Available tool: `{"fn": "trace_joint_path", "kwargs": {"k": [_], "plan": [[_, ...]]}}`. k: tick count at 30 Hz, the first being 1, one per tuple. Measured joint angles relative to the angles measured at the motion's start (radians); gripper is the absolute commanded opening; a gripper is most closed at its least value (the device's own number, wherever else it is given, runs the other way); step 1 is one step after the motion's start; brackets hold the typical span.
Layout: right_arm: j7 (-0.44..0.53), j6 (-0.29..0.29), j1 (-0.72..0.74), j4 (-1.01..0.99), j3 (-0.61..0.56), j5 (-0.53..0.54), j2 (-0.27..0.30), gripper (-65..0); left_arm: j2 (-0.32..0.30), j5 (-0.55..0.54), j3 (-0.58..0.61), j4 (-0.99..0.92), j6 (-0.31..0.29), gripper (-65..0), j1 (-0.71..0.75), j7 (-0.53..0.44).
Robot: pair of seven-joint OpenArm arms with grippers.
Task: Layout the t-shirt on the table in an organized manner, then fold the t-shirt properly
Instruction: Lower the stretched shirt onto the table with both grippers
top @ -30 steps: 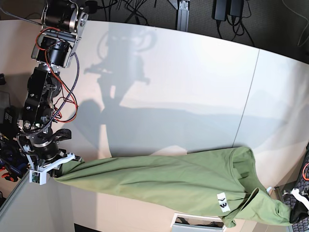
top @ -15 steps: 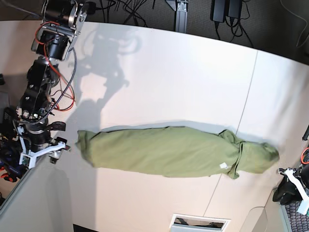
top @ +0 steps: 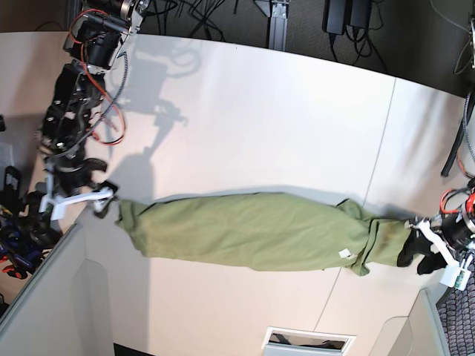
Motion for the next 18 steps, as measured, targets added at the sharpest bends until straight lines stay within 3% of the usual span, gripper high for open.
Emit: {"fn": "trace_joint_path", "kwargs": {"k": [5,11,18], "plan": [[0.044,0.011,-0.029,-0.074,-0.051,-0.064,-0.074,-23.8,0.051,0.065,0.094,-0.071,0.0,-25.4,0.002,-0.042],[0.153,0.007,-0.005,-0.256,-0.056,-0.12,-0.062,-23.8,0.092,0.154,0.146,-0.154,0.044,-25.4,0.002,-0.116],[0.139,0.007,0.053,-0.282,-0.056,-0.118,-0.059,-23.9,0.087,0.182,0.147,-0.199,0.072,-25.4,-0.049,-0.138]]}}
